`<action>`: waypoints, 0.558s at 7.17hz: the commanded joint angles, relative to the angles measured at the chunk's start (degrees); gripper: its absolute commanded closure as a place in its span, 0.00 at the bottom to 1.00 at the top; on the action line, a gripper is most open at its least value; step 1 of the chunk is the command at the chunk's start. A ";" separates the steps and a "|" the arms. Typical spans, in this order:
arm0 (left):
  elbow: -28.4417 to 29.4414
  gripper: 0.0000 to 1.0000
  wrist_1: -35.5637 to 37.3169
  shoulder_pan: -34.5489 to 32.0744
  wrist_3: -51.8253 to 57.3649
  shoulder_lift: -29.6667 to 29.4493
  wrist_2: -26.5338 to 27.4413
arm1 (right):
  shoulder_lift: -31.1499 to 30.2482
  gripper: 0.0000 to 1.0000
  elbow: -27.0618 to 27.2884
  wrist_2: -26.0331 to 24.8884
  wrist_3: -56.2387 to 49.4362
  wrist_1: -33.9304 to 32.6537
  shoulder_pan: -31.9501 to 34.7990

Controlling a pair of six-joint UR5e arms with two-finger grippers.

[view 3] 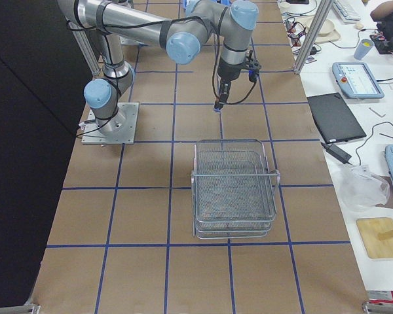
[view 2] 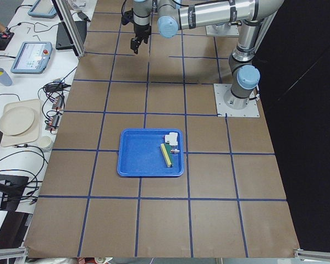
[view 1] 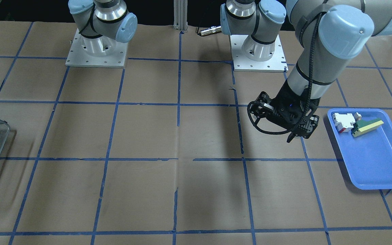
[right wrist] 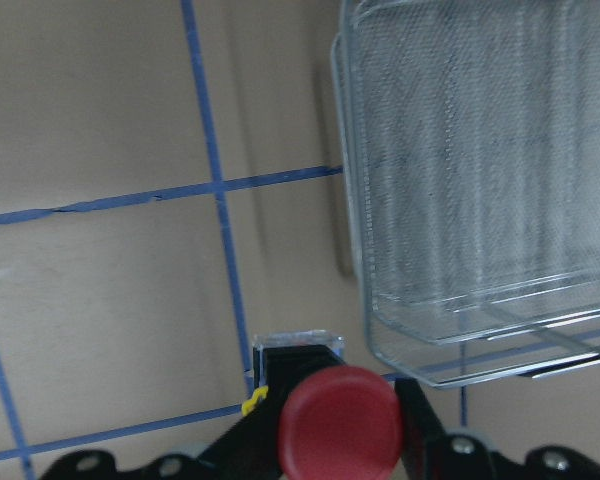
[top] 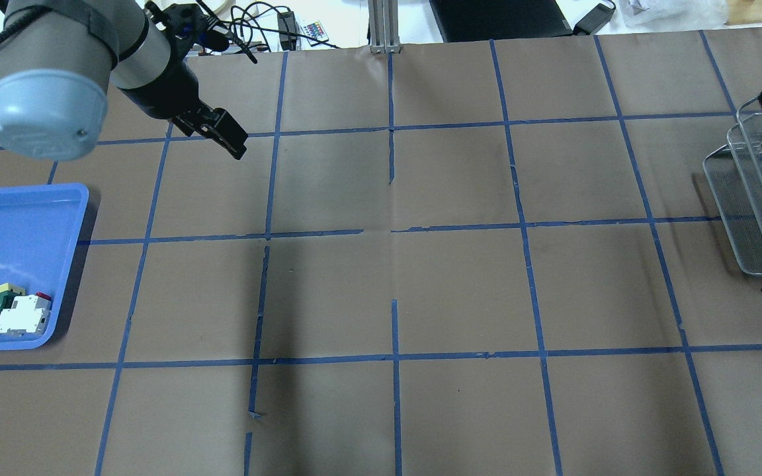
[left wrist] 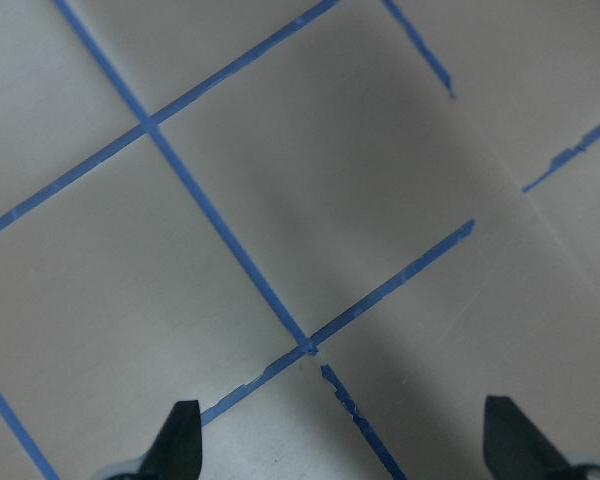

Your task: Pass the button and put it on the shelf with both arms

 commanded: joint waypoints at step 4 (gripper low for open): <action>4.99 0.00 -17.46 0.61 -22.12 1.97 2.77 | 9.01 0.93 0.32 -3.21 -7.01 -18.31 -5.29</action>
